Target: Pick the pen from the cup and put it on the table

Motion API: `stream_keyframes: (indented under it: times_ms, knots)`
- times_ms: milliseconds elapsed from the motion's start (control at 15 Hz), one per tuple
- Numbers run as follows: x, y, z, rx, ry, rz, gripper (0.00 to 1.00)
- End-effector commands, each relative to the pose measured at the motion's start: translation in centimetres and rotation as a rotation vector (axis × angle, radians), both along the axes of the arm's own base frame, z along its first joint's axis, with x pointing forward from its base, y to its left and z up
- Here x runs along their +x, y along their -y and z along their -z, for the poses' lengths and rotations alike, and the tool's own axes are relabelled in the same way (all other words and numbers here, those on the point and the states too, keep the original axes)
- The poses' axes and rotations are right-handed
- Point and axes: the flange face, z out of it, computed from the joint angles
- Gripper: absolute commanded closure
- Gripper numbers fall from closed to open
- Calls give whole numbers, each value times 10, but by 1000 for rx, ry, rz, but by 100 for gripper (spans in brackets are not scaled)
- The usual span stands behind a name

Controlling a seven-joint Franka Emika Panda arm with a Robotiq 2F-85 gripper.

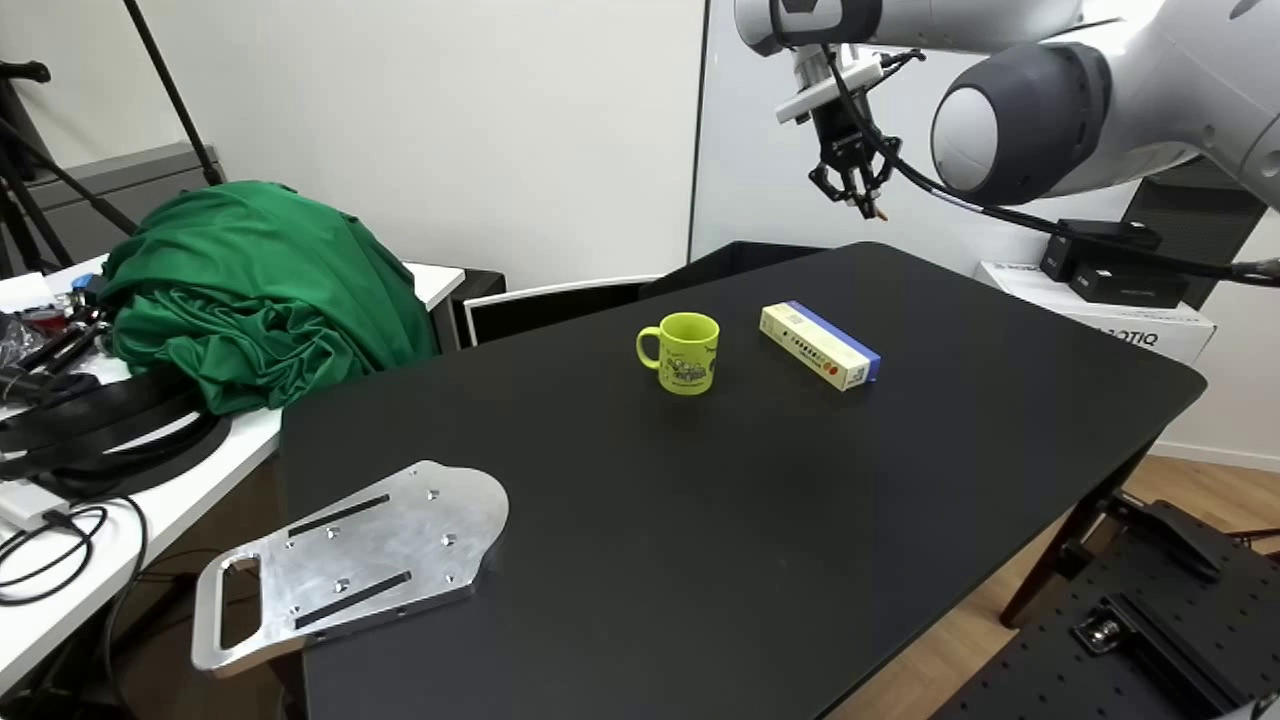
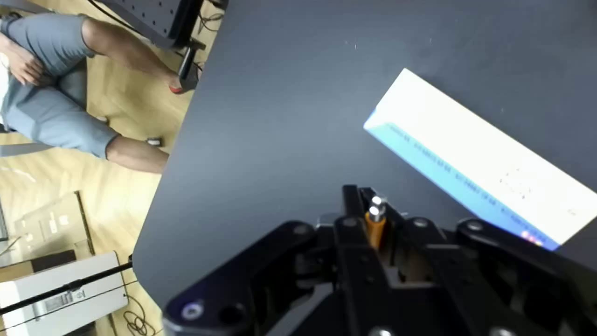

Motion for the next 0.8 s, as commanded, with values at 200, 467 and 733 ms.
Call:
stream_keyframes:
  times_ms: [200,467,733]
  knots:
    - [-21,107,-18,-51,264,163,98]
    - [-53,170,16,-100,296,323,98]
    - [-56,199,64,-211,353,409,98]
